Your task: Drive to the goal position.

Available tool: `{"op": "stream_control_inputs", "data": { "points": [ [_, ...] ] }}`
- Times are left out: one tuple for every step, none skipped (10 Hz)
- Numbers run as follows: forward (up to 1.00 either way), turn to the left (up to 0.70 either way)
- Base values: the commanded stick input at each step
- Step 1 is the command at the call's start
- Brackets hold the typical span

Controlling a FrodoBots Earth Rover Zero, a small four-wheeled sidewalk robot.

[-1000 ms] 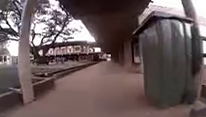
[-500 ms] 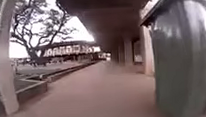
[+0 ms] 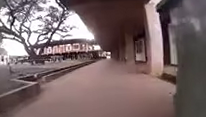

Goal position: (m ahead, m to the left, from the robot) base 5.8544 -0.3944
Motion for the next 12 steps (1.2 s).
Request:
{"op": "stream_control_inputs", "data": {
  "points": [
    [0.85, 0.00],
    [0.85, 0.00],
    [0.85, 0.00],
    [0.85, 0.00],
    [0.85, 0.00],
    [0.85, 0.00],
    [0.85, 0.00],
    [0.85, 0.00],
    [0.85, 0.00],
    [0.85, 0.00],
    [0.85, 0.00],
    [0.85, 0.00]
  ]
}}
